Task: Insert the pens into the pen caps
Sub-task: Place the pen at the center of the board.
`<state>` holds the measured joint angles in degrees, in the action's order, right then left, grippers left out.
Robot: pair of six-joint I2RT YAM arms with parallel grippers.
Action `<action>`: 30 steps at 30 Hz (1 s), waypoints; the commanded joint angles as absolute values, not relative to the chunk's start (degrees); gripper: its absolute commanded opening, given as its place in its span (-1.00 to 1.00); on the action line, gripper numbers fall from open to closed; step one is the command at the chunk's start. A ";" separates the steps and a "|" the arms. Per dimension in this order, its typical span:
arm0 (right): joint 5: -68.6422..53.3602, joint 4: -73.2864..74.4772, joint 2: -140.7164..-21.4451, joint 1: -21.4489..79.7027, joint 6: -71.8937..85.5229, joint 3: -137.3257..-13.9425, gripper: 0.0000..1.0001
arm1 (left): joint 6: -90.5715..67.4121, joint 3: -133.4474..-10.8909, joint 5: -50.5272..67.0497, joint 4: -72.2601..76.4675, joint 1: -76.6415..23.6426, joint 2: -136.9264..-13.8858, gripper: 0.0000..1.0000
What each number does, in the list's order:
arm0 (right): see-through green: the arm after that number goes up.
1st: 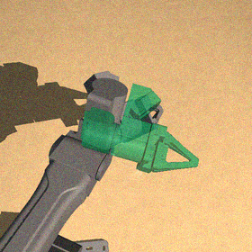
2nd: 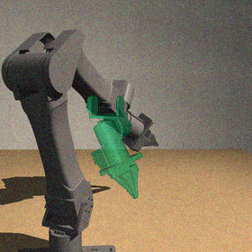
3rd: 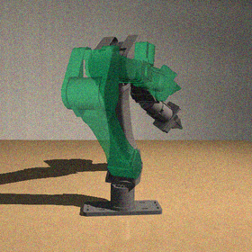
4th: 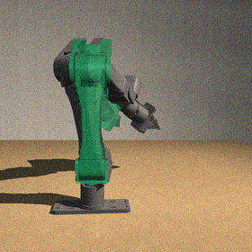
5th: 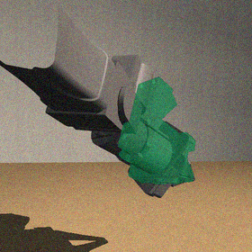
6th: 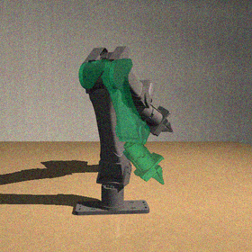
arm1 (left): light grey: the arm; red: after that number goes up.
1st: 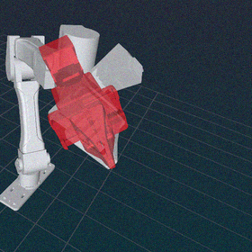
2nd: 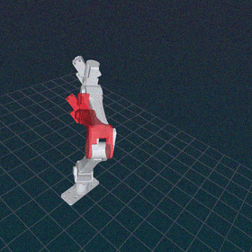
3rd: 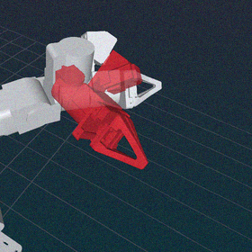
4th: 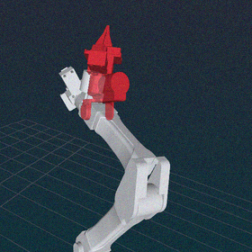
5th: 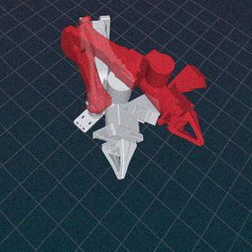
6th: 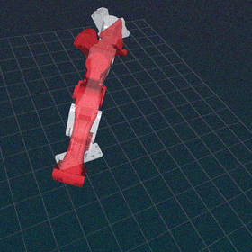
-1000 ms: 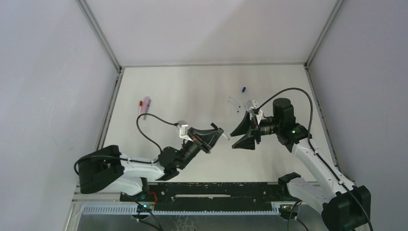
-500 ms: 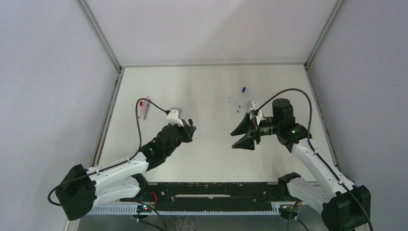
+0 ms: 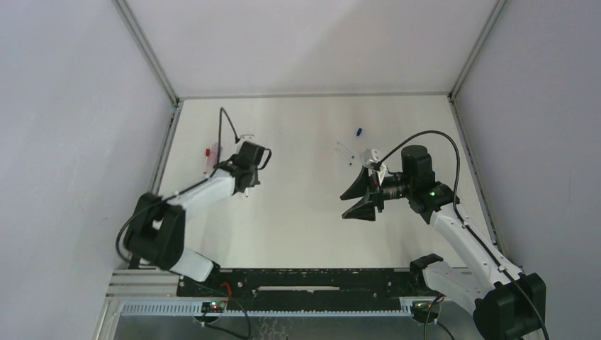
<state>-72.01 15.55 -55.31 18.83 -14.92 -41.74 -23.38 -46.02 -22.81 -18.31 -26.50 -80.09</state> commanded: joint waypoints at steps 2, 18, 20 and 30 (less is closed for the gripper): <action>-72.16 15.38 -54.79 18.56 -16.60 -43.68 0.38 | -18.31 -60.19 -38.51 -33.06 -24.92 -94.07 -1.00; -73.18 15.65 -54.09 18.37 -17.12 -43.68 0.38 | -9.62 -82.96 -41.27 -43.77 -16.63 -113.72 -0.93; -73.34 15.65 -53.98 18.29 -17.09 -43.68 0.38 | -8.96 -84.86 -40.54 -45.09 -16.08 -114.98 -0.89; -73.84 15.73 -53.42 18.24 -17.22 -43.67 0.38 | -6.83 -88.24 -38.44 -47.49 -15.30 -117.10 -0.64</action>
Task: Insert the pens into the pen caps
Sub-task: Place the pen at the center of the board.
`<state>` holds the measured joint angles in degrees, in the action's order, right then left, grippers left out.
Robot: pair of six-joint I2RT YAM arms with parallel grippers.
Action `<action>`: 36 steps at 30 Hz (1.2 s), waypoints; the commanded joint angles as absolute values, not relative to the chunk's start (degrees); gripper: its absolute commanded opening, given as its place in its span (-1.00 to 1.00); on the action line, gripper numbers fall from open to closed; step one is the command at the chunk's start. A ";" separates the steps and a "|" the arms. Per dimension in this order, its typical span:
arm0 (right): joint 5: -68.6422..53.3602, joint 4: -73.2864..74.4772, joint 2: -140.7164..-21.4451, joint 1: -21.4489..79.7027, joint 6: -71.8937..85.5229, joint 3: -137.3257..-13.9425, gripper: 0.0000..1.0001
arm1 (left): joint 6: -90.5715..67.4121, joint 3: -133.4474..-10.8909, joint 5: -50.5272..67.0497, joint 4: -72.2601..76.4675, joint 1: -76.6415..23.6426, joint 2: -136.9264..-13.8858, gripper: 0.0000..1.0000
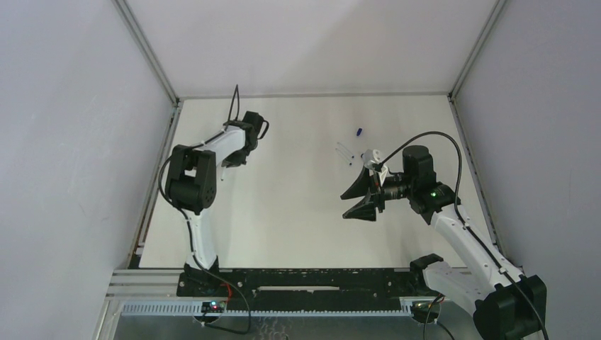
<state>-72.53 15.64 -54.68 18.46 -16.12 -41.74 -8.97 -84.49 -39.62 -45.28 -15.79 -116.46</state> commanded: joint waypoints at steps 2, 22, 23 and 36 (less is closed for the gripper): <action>-74.01 15.73 -53.20 18.02 -17.23 -43.68 0.38 | -6.64 -88.79 -38.12 -47.88 -15.16 -117.39 -0.63; -75.44 15.73 -52.79 17.40 -17.30 -43.68 0.38 | -6.24 -93.11 -37.96 -49.92 -14.44 -117.74 -0.52; -75.35 15.78 -52.80 17.34 -17.35 -43.68 0.37 | -6.50 -93.08 -37.14 -49.92 -14.42 -116.97 -0.52; -74.91 17.32 -52.22 15.04 -20.54 -43.68 0.38 | -8.05 -82.55 -2.58 -39.33 -14.98 -92.02 -0.19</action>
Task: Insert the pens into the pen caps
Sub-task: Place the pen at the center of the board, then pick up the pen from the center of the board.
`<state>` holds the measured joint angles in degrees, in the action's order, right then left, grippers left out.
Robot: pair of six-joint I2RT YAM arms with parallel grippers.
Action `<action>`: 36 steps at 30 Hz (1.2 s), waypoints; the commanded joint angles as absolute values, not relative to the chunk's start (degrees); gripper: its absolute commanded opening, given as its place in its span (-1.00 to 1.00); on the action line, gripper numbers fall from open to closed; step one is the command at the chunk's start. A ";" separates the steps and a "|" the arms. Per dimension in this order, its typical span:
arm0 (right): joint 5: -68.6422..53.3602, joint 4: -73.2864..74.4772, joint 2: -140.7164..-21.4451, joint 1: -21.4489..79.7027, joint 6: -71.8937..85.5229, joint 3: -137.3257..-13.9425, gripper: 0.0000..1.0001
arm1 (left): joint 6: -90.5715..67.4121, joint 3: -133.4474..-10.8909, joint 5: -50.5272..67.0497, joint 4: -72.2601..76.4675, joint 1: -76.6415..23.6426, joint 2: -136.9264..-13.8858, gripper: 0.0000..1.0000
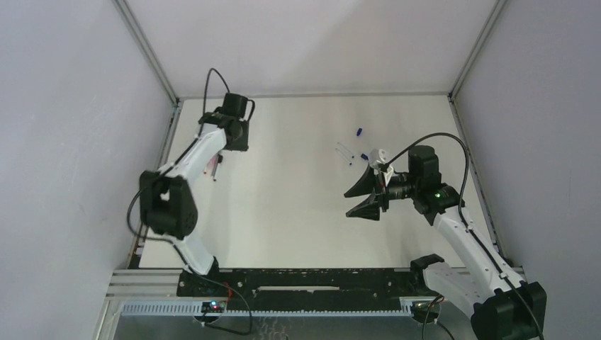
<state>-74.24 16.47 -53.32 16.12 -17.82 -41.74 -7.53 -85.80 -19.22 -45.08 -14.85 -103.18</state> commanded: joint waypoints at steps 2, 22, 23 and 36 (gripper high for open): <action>-74.43 17.67 -52.12 14.29 -21.12 -43.68 0.38 | -8.20 -81.12 2.77 -37.69 -14.96 -87.73 -0.13; -56.27 24.04 -63.67 8.67 -30.02 -52.69 0.39 | -6.77 -45.73 13.61 -18.17 -14.60 -33.02 0.82; -54.13 25.68 -66.01 9.29 -31.19 -54.76 0.39 | -7.11 -44.53 12.95 -17.65 -14.63 -31.80 0.84; -27.95 34.59 -99.40 17.13 -24.81 -82.25 0.07 | -6.02 -44.99 10.22 -22.06 -12.96 -33.27 0.84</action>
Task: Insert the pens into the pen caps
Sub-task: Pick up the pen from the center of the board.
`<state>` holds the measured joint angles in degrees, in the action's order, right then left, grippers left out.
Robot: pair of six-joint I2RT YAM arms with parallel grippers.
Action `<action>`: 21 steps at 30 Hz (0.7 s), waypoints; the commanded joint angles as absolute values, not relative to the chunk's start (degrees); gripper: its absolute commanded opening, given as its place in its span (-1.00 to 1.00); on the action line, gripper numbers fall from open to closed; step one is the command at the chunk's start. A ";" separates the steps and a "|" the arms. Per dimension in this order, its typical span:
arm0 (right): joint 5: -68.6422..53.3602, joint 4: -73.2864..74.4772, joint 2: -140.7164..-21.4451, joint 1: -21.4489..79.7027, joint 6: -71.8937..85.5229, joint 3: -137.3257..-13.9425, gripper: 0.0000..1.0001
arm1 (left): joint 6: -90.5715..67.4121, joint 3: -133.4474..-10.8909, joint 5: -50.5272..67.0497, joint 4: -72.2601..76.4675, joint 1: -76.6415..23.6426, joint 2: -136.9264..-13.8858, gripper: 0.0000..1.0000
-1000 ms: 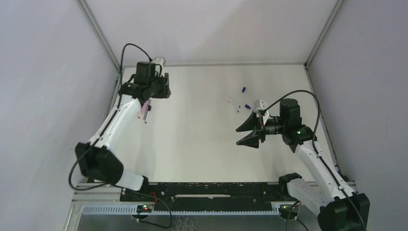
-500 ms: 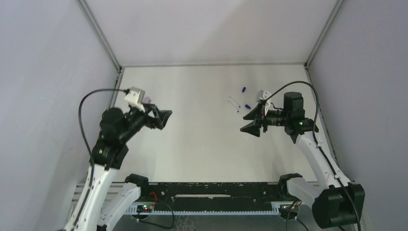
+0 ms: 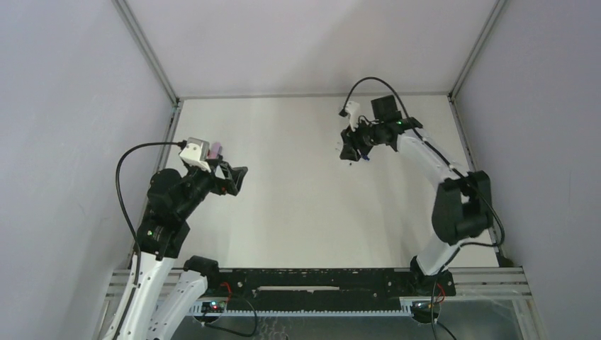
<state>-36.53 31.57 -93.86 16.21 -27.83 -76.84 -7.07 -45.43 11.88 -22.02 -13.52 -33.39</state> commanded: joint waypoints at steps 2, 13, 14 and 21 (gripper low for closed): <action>-26.31 36.45 -103.98 17.14 -24.22 -86.18 0.02 | -6.06 -44.92 10.00 -22.06 -12.92 -33.31 0.84; -19.58 42.35 -120.91 17.69 -22.08 -100.90 -0.33 | -6.32 -44.79 10.10 -22.02 -12.49 -34.41 0.84; -19.52 42.76 -121.72 17.67 -22.07 -101.58 -0.36 | -6.33 -44.77 10.12 -22.02 -12.56 -34.50 0.84; -17.92 43.48 -124.97 17.97 -22.13 -103.06 -0.40 | -6.33 -44.71 10.50 -21.97 -12.39 -34.78 0.84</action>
